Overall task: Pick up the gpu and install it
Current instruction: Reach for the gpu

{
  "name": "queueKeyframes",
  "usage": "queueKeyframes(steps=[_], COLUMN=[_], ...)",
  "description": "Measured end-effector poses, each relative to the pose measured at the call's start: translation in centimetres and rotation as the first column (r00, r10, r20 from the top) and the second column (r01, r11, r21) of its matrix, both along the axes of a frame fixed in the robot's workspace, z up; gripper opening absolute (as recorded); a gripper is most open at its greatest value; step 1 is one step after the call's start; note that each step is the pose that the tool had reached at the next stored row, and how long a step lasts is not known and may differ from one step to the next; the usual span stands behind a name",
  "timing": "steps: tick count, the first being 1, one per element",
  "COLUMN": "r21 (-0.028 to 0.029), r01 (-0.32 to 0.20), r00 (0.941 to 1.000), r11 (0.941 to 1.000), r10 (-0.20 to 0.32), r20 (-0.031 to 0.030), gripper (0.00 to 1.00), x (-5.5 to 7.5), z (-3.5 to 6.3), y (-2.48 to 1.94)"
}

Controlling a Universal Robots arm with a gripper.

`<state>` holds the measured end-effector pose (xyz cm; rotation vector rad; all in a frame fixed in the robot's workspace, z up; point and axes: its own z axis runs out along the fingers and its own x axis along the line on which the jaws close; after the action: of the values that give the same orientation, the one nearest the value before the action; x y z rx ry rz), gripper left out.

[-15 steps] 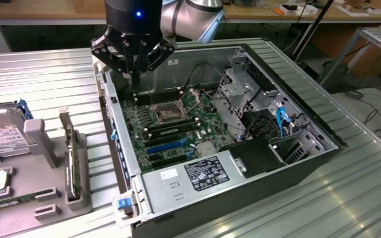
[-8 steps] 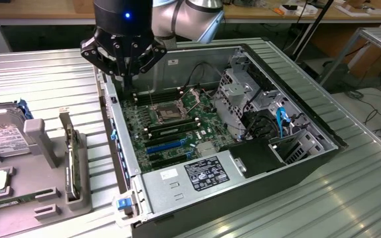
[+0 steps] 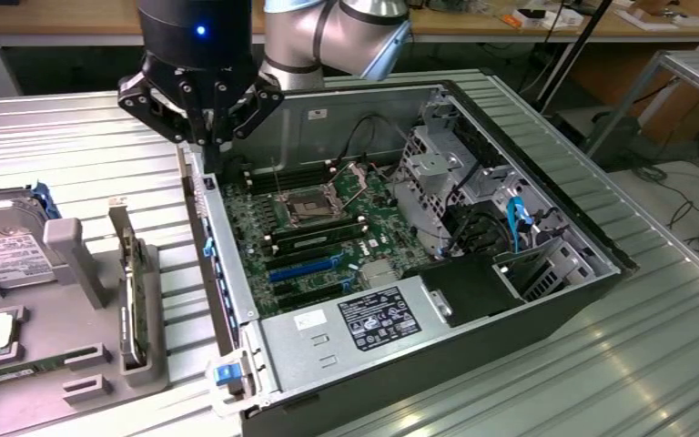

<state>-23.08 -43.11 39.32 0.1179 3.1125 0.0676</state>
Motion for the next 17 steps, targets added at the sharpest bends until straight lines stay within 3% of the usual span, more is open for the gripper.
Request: queueKeyframes(steps=[8,17], r21=[0.0,0.0], r01=[0.0,0.0], r00=[1.0,1.0], r11=[1.0,1.0], r10=[0.0,0.0], r20=[-0.0001,0.0], gripper=[0.11,0.11], x=[-2.9,-5.2], z=[-0.01,-0.02], y=[-0.31,-0.55])
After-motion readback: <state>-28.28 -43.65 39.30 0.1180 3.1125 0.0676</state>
